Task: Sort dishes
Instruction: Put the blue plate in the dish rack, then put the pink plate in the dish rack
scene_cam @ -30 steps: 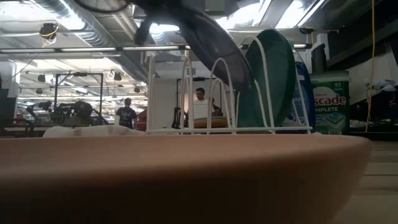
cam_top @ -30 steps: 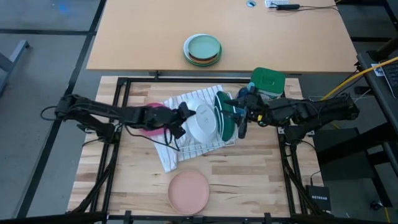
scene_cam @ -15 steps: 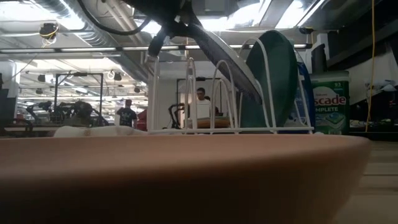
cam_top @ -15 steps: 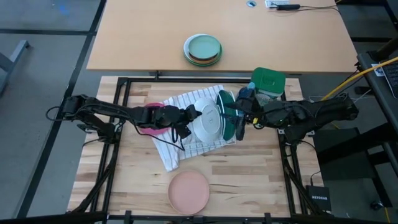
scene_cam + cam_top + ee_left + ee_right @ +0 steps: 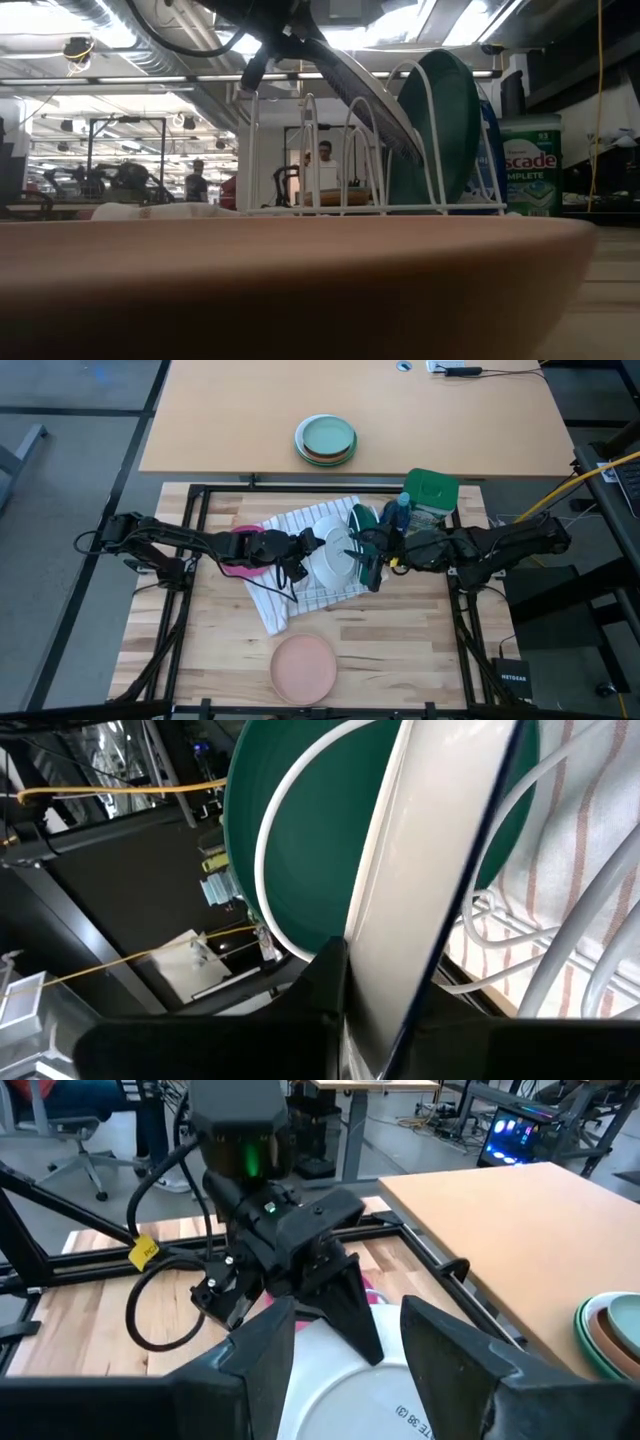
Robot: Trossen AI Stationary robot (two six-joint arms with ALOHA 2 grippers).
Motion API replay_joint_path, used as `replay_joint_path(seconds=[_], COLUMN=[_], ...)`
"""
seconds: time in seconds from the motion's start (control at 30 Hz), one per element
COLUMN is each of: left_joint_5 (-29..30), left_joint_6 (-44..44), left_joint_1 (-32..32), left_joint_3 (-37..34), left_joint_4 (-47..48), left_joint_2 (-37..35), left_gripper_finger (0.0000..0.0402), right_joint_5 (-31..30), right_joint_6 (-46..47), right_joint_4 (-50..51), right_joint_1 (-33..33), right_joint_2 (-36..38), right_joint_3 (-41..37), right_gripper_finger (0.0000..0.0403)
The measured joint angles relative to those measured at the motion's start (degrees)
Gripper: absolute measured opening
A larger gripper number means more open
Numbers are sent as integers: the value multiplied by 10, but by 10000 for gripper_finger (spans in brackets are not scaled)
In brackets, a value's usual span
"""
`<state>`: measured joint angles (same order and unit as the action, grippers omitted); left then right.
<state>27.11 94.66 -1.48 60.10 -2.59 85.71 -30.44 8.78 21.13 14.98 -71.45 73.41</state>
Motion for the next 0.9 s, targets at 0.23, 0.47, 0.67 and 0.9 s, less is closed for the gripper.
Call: replay_joint_path(seconds=[0.23, 0.47, 0.67, 0.9], left_joint_5=[2, 6, 12, 45], left_joint_6=[-15, -27, -40, -53], left_joint_1=[0, 0, -1, -4], left_joint_3=[0, -1, -2, -2], left_joint_4=[-1, -5, -10, -13], left_joint_2=[0, 0, 0, 0], left_gripper_finger=[43, 76, 86, 80], right_joint_5=[5, 6, 16, 11], right_joint_6=[14, 15, 32, 89], right_joint_4=[1, -1, 5, 36], right_joint_1=[0, 0, 0, 0], right_joint_2=[-32, -38, -37, -51], right_joint_3=[0, 0, 0, 0], right_gripper_finger=[186, 186, 186, 186])
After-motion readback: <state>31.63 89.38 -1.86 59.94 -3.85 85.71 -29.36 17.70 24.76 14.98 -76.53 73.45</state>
